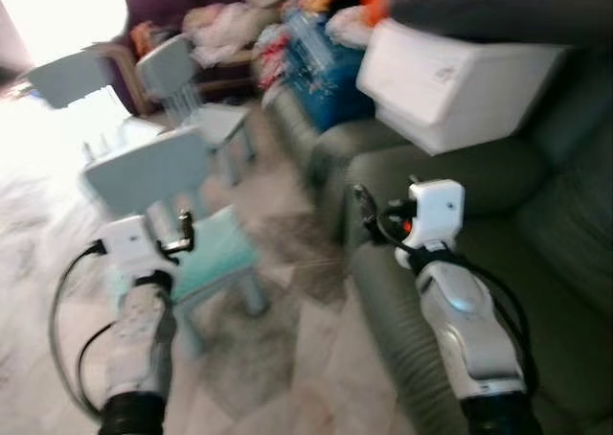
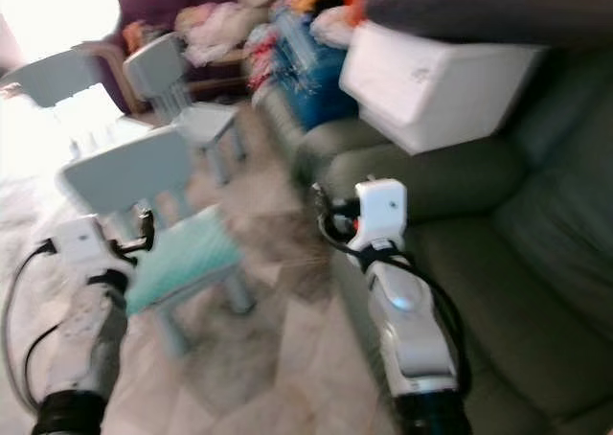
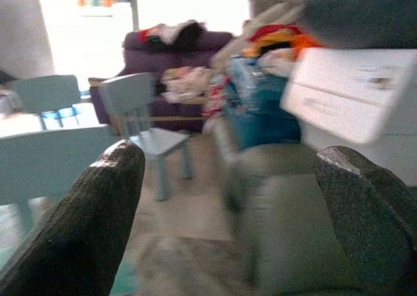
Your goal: Move the pillow to the sofa
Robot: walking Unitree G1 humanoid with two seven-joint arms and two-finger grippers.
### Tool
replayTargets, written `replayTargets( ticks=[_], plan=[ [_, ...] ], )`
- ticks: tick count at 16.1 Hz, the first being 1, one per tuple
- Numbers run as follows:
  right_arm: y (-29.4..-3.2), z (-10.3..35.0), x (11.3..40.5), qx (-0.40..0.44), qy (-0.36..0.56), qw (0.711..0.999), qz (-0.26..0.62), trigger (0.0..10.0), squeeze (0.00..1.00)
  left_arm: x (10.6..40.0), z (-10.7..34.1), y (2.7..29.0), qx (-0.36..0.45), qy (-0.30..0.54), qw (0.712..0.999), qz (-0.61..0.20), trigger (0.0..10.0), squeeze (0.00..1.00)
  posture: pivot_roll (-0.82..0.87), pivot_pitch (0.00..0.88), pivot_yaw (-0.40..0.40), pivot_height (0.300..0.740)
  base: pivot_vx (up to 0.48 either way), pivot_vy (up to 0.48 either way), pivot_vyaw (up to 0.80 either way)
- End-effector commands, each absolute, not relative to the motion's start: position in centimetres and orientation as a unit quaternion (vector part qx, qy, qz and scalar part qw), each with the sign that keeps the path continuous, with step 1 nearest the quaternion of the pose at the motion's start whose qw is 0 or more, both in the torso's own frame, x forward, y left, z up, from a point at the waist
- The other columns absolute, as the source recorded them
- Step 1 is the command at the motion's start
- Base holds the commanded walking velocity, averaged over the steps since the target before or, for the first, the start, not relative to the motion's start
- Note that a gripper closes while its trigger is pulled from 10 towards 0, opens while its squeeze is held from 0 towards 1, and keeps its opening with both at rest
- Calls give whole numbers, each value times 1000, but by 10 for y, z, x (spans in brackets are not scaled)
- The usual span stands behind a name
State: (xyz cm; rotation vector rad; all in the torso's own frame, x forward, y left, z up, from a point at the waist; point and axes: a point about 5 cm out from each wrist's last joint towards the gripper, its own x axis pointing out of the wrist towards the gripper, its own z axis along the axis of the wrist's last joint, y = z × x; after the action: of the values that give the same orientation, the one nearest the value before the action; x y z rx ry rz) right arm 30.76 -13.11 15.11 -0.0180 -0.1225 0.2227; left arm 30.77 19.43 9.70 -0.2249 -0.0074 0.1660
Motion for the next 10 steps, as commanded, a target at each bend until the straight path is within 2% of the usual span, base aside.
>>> replayTargets(
  ticks=[1,7,8,10],
  plan=[
    [-131,155,308,-12,-67,991,113,10000,0,307,97,198,-107,-3,991,84,10000,0,-152,0,15,740,244,412,0],
    [-130,154,308,-10,-67,991,113,10000,0,307,96,199,-102,2,991,87,10000,0,-153,0,18,740,0,465,0],
    [-130,154,308,-10,-67,991,112,10000,0,307,96,198,-102,2,991,88,10000,0,-153,0,18,740,0,315,0],
    [-130,153,307,-10,-66,991,112,10000,0,308,95,197,-96,6,990,101,10000,0,-153,0,20,740,0,0,0]
  ],
)
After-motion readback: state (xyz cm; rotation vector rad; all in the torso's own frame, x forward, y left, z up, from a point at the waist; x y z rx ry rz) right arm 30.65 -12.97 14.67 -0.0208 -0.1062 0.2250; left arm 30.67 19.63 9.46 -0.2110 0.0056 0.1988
